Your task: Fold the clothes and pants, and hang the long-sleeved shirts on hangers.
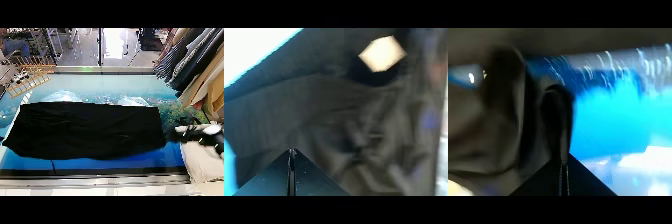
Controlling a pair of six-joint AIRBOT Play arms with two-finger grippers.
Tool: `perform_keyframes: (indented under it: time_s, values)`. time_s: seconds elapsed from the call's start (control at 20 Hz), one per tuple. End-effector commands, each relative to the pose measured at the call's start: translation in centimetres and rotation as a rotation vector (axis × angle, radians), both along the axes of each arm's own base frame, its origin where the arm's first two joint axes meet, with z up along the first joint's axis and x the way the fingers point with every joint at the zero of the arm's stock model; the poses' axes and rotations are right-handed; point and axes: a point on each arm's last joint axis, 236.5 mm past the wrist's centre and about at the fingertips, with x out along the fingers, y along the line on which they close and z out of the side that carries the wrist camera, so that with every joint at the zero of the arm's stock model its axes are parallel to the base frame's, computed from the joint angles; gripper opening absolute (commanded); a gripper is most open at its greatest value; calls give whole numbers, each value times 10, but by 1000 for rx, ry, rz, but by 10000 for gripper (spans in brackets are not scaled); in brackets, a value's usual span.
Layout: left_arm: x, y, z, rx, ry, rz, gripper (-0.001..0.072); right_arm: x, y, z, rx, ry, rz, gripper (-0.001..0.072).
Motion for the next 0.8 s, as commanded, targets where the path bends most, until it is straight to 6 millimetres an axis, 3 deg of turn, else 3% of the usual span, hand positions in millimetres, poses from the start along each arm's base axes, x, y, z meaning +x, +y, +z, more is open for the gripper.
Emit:
perform_keyframes:
  time_s: [0.0,0.05,0.15,0.25,0.4,0.45,0.55,0.6,0.75]
  values:
    - [24,-3,53,4,-110,-60,7,39,-41,97,-95,-28,-155,12]
    - [23,-1,61,35,-97,-89,7,39,-54,106,-156,-7,-149,12]
    - [10,-6,54,63,-9,-150,9,12,-61,86,-209,143,-65,58]
    - [-12,-20,36,64,116,-239,10,-9,-55,61,-190,237,-8,631]
    - [-35,-24,23,88,244,-303,28,-24,-49,32,-161,302,-6,568]
    - [-36,-26,24,67,250,-287,82,-31,-46,22,-145,326,-9,568]
    - [-39,-31,21,41,260,-280,456,-51,-39,0,-113,373,-24,567]
    - [-43,-40,15,11,267,-283,542,-62,-36,-12,-94,394,-40,567]
    - [-60,-73,-13,-88,288,-271,542,-89,-23,-47,-25,406,-142,563]
